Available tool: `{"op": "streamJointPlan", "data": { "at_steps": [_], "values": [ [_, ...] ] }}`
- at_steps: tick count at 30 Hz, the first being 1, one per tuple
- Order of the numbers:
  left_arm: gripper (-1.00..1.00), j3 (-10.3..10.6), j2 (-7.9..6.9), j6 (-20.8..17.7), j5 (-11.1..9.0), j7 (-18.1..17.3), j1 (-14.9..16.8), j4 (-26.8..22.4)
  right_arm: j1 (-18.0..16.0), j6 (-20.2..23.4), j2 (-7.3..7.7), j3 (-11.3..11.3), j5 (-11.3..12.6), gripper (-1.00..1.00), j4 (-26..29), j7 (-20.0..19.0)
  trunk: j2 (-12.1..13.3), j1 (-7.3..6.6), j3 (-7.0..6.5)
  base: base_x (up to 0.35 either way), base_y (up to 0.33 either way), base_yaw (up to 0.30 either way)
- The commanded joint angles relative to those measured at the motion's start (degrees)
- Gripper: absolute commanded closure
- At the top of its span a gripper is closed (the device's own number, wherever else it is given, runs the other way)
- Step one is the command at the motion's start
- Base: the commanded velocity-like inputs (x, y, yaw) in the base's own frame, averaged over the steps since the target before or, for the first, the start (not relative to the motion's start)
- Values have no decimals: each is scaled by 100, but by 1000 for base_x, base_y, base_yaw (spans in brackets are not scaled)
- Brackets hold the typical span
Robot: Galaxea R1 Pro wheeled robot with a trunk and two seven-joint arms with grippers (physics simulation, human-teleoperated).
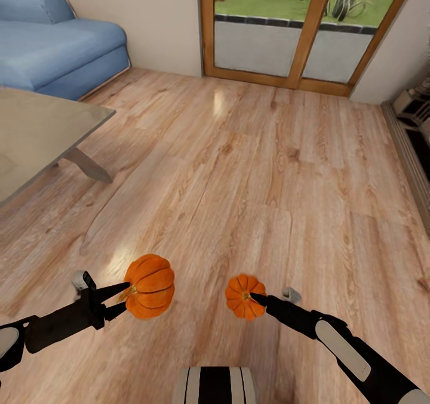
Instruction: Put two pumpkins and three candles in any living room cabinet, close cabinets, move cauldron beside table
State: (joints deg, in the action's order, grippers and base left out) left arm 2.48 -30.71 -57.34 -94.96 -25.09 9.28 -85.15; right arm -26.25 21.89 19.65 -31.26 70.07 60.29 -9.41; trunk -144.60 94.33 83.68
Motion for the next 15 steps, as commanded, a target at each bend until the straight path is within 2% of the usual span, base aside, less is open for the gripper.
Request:
{"op": "streamJointPlan", "data": {
  "at_steps": [1,9,15],
  "values": [
    [100,7,-3,-5,22,-39,2,4,-3,9,7,-12,23,100,5,-8,0,-3,-19,0,0,0],
    [100,57,-2,-5,22,-39,1,4,-1,36,5,-12,28,100,26,-5,11,-24,-197,0,0,-21],
    [100,59,-4,-5,22,-39,1,7,-3,49,10,-10,32,100,26,-8,19,-39,-330,0,0,-226]
  ]
}}
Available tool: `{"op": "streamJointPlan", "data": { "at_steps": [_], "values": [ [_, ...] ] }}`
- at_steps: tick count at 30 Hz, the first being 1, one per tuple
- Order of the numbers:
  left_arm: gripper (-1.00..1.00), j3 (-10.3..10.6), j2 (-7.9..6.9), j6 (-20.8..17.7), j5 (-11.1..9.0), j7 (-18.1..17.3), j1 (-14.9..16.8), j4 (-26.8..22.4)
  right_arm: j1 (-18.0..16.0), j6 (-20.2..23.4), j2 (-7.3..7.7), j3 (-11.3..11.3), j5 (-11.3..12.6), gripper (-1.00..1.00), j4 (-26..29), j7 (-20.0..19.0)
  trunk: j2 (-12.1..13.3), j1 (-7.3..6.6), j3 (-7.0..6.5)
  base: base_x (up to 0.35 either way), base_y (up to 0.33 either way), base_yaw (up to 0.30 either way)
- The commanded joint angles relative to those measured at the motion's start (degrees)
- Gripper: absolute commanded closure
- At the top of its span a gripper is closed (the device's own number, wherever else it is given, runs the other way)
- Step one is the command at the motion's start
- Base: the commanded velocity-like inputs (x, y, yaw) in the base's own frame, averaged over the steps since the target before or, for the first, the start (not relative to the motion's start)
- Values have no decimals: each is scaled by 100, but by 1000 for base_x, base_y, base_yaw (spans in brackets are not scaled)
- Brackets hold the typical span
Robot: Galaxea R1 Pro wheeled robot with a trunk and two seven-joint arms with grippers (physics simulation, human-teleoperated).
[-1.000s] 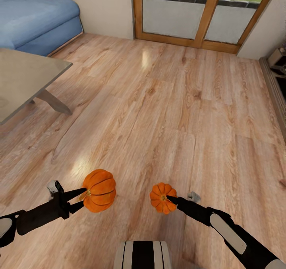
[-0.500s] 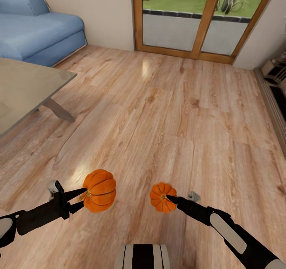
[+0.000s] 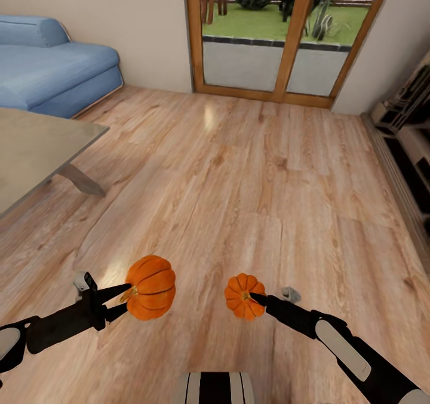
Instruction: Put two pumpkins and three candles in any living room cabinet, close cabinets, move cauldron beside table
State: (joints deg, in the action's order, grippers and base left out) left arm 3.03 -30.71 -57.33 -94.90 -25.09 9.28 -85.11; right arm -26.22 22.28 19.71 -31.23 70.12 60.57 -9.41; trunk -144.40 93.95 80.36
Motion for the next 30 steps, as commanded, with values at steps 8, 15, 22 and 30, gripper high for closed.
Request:
{"op": "streamJointPlan", "data": {
  "at_steps": [8,15,22,30],
  "values": [
    [100,5,-6,-7,15,-40,1,3,-5,20,-2,-15,28,100,-10,-9,9,-21,-174,0,0,-274],
    [100,5,-4,-7,15,-40,1,3,-5,22,-2,-15,28,100,-10,-6,19,-39,-329,0,0,-229],
    [100,5,-6,-7,15,-40,3,3,0,13,-2,-22,28,100,-5,-1,28,-57,-484,0,0,-31],
    [100,5,-6,-7,15,-40,1,3,-6,13,-2,-24,28,100,-4,0,39,-78,-662,0,0,-1]
  ]
}}
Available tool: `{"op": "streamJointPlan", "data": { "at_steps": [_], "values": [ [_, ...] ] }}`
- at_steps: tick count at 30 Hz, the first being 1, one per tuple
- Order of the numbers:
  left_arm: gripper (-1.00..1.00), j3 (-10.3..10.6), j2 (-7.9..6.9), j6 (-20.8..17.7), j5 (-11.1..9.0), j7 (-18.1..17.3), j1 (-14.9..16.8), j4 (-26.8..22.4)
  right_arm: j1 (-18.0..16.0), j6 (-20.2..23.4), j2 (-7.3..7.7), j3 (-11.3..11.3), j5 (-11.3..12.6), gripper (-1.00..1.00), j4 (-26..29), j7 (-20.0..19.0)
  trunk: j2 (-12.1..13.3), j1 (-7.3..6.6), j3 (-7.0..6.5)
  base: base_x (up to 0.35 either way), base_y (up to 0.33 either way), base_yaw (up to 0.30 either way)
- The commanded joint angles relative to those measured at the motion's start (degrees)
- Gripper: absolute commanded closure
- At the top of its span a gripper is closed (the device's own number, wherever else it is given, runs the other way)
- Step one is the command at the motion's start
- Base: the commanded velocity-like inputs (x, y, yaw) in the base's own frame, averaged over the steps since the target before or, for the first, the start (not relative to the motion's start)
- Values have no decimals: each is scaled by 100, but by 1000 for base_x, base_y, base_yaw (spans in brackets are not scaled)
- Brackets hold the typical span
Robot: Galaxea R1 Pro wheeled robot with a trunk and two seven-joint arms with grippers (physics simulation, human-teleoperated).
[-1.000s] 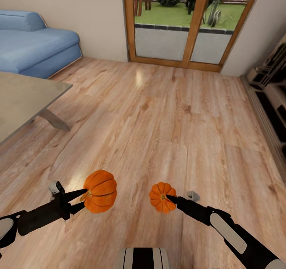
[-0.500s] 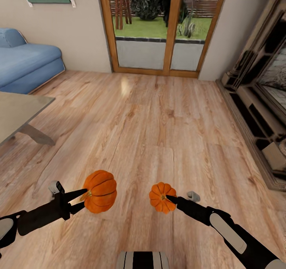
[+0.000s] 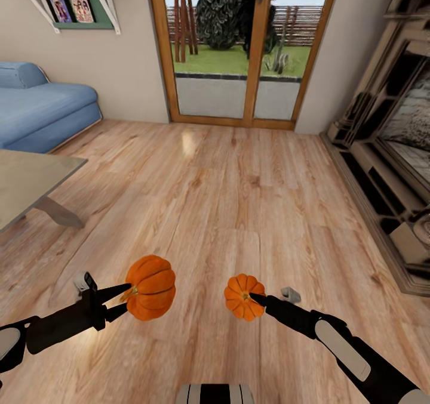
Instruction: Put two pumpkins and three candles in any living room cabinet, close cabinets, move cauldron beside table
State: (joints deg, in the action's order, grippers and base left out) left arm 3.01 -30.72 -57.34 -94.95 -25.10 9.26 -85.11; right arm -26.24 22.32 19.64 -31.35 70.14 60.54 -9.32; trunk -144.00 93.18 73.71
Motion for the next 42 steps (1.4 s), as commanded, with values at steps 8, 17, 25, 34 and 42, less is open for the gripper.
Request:
{"op": "streamJointPlan", "data": {
  "at_steps": [8,17,25,34,42],
  "values": [
    [100,7,-4,-5,21,-39,6,4,-4,61,15,-4,41,100,0,-8,9,-21,-174,0,0,0],
    [100,7,-4,-5,21,-40,6,3,-4,436,0,11,558,100,-17,7,21,-45,-373,0,0,0],
    [100,5,-6,-5,19,-39,4,3,-4,466,3,15,570,100,-32,9,32,-65,-551,0,0,0],
    [100,5,-7,-5,19,-39,5,4,-4,449,-4,15,571,100,-34,9,35,-70,-595,0,0,0],
    [100,-9,-20,-5,19,-39,6,18,-2,448,-4,15,569,100,-34,11,45,-91,-719,0,0,0]
  ]
}}
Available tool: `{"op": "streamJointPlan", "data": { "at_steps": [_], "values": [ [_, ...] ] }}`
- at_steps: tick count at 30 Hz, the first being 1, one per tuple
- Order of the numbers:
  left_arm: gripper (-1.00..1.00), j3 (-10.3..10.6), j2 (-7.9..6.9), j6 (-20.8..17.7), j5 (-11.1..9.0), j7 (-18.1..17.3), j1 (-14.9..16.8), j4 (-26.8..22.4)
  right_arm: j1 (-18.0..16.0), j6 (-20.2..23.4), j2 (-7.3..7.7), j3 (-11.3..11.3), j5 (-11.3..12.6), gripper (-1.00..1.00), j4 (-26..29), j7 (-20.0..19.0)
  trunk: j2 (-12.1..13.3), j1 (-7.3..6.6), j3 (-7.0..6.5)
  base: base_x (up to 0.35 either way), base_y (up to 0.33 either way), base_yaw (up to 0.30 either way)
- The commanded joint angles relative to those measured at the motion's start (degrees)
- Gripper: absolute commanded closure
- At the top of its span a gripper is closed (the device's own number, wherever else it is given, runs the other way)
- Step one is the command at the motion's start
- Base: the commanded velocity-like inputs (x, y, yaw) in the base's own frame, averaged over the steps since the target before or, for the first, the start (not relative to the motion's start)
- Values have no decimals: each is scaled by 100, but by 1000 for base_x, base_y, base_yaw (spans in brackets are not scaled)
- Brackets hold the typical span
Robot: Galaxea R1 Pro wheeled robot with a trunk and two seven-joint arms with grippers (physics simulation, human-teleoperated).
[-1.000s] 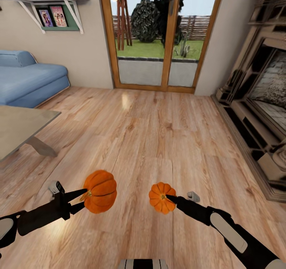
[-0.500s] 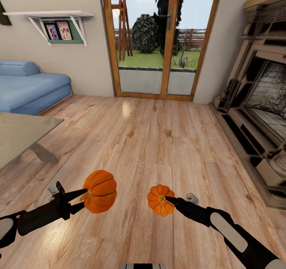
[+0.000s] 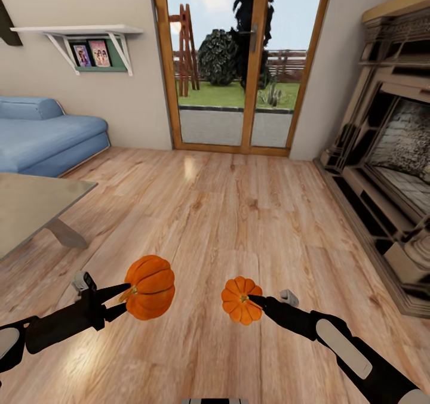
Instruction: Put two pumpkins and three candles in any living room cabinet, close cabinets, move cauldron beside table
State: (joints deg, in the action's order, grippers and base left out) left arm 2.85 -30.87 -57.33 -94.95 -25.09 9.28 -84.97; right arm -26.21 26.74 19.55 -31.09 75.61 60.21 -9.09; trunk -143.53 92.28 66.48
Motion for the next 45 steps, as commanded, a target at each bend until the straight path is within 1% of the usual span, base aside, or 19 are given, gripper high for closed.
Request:
{"op": "streamJointPlan", "data": {
  "at_steps": [1,23,45],
  "values": [
    [100,6,-5,-6,19,-40,4,5,-5,7,5,-11,23,100,-1,-11,0,-4,-9,0,0,0],
    [100,-4,-15,-6,11,-40,3,7,-7,1,5,-11,15,100,-9,4,29,-60,-289,0,0,0],
    [100,-12,-13,-6,11,-40,4,7,-4,-11,5,-11,7,100,-18,15,911,-544,-476,0,0,0]
  ]
}}
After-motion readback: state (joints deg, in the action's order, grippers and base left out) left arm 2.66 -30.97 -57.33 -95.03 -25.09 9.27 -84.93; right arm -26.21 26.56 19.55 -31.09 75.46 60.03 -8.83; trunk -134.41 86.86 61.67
